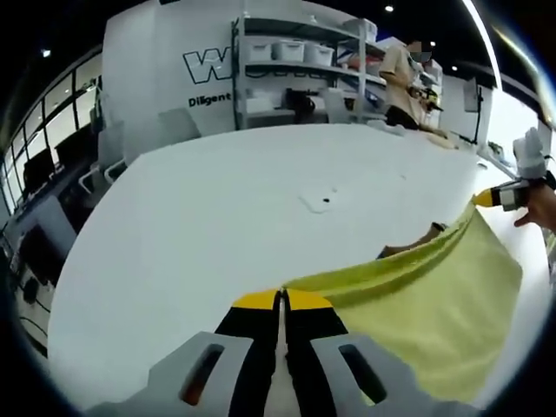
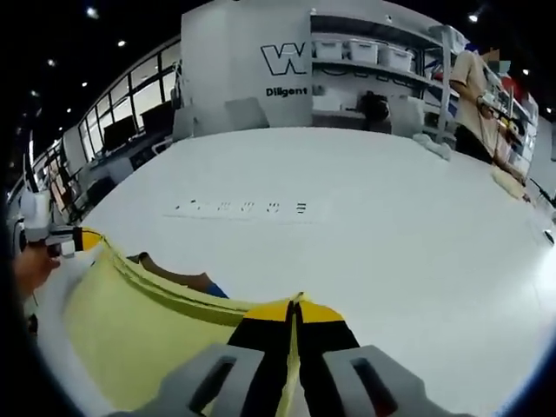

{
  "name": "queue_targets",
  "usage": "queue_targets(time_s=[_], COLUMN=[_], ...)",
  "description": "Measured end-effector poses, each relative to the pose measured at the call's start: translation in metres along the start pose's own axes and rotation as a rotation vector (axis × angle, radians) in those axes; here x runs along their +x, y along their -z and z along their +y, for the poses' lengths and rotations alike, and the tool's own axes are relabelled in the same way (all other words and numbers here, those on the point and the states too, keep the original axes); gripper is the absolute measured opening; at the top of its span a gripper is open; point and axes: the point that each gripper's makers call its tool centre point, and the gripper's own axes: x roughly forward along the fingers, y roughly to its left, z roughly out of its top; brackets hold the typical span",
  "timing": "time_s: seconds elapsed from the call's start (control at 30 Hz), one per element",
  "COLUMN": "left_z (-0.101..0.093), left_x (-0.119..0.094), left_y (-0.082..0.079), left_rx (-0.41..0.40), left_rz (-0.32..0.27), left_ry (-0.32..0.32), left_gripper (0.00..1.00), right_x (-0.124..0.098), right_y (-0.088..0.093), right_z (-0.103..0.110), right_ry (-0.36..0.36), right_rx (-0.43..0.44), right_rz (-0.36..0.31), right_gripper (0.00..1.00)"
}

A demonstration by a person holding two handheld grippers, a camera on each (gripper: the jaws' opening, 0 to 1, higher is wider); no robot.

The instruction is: Fold the garment on the visible template until the final outline fits inside the template.

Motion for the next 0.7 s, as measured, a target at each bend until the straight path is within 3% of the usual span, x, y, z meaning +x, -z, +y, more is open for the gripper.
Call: queue_targets(time_s=[0.2, 0.47, 0.7], left_z=[0.002, 0.006, 0.001], left_x=[0.008, 0.014, 0.006], left_y=[0.004, 0.004, 0.004], left_rx=[-0.030, -0.011, 0.000], left_rz=[0.007, 0.001, 0.001], left_ry=[-0.001, -0.023, -0.025], left_gripper=[0.00, 0.00, 0.00], right_x=[0.006, 0.014, 0.013], right_y=[0.002, 0.005, 0.005], right_z=[0.000, -0.003, -0.001], right_ry=[0.006, 0.011, 0.009], right_rx=[0.031, 0.026, 0.012], right_rz=[-0.006, 0.000, 0.000], right_gripper=[0.00, 0.01, 0.00])
